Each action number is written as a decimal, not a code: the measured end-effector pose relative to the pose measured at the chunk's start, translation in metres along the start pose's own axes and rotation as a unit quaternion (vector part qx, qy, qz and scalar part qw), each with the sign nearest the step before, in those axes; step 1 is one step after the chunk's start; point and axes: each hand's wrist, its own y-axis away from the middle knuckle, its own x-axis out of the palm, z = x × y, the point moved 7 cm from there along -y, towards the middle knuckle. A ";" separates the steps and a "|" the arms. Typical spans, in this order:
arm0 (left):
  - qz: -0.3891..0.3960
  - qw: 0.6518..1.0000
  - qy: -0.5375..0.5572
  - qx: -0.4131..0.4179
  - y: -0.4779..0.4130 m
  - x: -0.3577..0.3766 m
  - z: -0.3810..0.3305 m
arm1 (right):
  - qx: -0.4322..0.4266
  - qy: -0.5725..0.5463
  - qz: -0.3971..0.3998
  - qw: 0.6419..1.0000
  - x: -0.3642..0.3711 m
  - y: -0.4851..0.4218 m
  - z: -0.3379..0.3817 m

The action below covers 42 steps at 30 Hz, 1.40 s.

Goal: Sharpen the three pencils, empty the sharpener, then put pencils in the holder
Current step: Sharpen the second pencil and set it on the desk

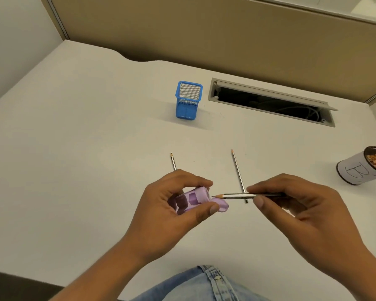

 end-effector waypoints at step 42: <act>0.101 0.995 0.010 -0.004 0.027 0.024 -0.017 | -0.287 0.388 0.146 0.864 0.033 0.028 0.027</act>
